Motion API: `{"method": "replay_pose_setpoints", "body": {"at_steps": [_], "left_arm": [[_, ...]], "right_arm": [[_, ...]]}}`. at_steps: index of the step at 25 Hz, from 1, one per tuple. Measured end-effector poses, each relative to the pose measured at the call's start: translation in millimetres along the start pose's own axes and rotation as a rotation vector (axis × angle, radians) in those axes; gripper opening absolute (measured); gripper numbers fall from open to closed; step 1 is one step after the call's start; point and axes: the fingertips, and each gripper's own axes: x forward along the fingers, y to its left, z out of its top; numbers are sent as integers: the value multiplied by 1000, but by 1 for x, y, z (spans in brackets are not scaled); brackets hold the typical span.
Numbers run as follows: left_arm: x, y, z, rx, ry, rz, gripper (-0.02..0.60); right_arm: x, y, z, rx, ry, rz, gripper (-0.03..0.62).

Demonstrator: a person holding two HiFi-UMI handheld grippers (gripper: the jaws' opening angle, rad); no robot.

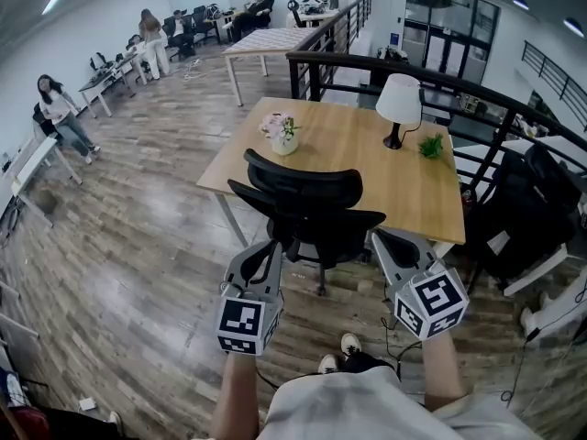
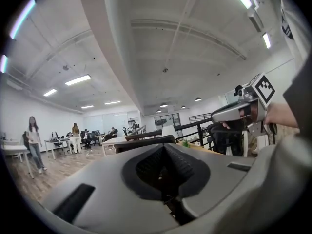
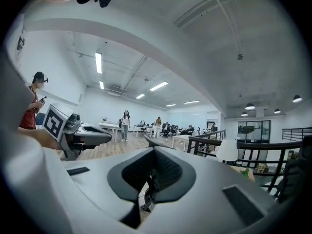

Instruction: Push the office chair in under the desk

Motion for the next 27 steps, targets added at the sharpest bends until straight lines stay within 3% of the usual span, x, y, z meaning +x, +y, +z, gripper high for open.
{"method": "replay_pose_setpoints", "body": {"at_steps": [27], "left_arm": [[2, 2, -14, -23, 26, -8, 29]], "right_arm": [[14, 9, -20, -11, 64, 45, 20]]}}
